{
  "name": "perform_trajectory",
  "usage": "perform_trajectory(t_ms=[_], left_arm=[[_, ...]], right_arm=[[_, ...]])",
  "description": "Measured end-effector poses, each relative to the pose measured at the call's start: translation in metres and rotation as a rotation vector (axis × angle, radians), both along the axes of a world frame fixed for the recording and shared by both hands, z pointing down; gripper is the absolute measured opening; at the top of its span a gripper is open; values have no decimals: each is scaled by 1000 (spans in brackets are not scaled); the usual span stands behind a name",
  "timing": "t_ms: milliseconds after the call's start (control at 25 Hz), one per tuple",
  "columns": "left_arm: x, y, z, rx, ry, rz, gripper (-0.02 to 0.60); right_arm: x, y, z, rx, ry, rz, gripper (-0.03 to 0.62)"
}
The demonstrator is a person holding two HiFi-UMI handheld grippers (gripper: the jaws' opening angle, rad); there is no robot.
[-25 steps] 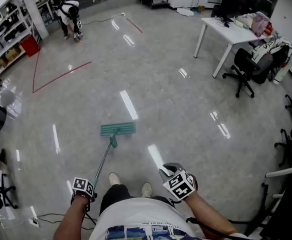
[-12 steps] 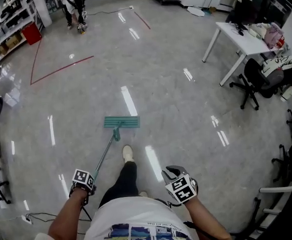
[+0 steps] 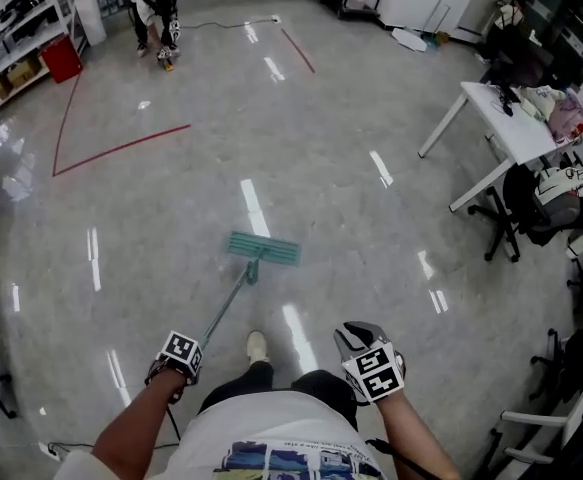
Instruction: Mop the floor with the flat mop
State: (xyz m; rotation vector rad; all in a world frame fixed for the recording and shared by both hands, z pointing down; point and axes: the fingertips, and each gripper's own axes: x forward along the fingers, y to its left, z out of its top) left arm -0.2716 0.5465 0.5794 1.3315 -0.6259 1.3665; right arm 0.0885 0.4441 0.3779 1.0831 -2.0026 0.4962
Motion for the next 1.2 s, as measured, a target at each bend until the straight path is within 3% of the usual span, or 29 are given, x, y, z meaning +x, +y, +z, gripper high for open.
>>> perform_trajectory(t_ms=[440,840,1200], left_arm=[[29,-86,3,-37,-6,-40,61],[73,-183,15,-94,-134,-72,61],[128,-249,60,-158,-159,-78,61]], right_arm=[[-17,-127,8,-15,-54,-101,114],[13,-286,30,-58,-79,-257,125],[59,-319,85,-221,-92,-242,125]])
